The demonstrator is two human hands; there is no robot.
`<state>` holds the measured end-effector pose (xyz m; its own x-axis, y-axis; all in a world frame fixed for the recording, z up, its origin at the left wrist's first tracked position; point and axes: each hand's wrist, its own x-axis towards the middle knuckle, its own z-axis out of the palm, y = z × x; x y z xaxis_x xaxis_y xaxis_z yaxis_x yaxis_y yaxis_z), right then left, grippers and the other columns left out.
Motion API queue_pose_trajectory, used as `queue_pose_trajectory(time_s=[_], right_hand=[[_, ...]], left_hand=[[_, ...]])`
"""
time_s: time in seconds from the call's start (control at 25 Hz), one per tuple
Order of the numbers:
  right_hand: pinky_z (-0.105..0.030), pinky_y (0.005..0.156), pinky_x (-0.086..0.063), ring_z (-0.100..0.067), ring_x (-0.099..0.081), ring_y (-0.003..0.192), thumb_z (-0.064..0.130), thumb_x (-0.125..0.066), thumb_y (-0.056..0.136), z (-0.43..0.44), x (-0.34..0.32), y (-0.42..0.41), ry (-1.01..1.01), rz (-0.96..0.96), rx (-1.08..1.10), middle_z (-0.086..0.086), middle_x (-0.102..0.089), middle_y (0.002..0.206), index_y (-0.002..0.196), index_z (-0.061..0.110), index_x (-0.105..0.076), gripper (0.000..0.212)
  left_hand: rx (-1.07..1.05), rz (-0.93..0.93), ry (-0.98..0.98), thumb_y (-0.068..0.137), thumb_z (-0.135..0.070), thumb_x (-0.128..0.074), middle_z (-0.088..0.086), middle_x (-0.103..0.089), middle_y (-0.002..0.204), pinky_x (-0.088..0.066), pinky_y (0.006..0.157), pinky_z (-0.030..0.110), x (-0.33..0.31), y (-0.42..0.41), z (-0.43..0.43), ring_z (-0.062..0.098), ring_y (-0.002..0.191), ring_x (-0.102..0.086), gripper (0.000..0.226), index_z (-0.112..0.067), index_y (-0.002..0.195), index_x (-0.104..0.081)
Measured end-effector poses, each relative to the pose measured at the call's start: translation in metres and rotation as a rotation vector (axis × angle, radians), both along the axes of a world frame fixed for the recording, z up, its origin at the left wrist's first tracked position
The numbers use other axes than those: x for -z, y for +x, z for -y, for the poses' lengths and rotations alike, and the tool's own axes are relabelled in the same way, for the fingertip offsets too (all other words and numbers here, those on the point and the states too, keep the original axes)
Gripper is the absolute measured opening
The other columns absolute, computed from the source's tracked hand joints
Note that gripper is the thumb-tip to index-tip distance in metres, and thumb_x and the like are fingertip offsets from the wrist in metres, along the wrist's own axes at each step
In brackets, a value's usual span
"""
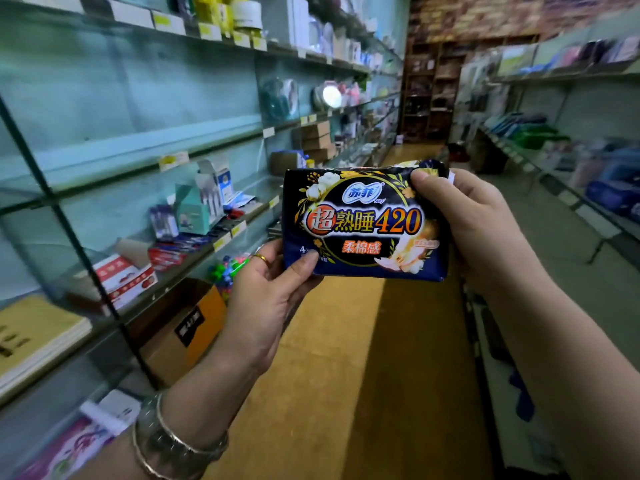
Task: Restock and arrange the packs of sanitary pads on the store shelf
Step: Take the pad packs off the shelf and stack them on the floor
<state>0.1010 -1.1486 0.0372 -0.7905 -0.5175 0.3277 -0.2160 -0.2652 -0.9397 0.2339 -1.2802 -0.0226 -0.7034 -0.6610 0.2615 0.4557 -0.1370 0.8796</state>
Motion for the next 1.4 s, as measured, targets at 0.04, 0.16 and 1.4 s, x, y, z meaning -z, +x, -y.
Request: queue_pose_trajectory(time_s=[0.04,0.16,1.4], right_hand=[[-0.028,0.057,-0.052,-0.017,-0.067,0.062,0.028,-0.063,0.086,0.010,-0.003,-0.006,-0.007,0.007,0.016,-0.006,-0.071,0.076,0.100,0.006,-0.058,0.026],[-0.026,0.052,-0.052,-0.016,-0.067,0.060,0.025,-0.061,0.088,0.037,-0.005,-0.028,-0.035,-0.004,0.107,-0.004,-0.071,0.071,0.093,0.008,-0.059,0.018],[-0.027,0.055,-0.054,-0.017,-0.069,0.066,0.026,-0.061,0.086,-0.003,-0.004,-0.411,-0.030,-0.039,0.639,-0.002,-0.072,0.075,0.100,0.008,-0.058,0.023]], left_hand=[[0.022,0.007,-0.017,0.073,-0.008,-0.059,-0.003,-0.074,0.087,-0.058,0.073,0.024,-0.004,-0.010,0.015,0.010,0.081,-0.069,0.025,-0.013,0.098,-0.061],[0.120,0.012,-0.058,0.068,-0.014,-0.061,-0.004,-0.073,0.089,-0.055,0.068,0.019,-0.006,-0.045,0.059,0.010,0.085,-0.068,0.030,-0.015,0.099,-0.062],[0.686,-0.012,-0.081,0.067,-0.015,-0.063,0.000,-0.073,0.093,-0.056,0.072,0.023,-0.009,-0.526,0.062,0.015,0.092,-0.068,0.034,-0.012,0.101,-0.061]])
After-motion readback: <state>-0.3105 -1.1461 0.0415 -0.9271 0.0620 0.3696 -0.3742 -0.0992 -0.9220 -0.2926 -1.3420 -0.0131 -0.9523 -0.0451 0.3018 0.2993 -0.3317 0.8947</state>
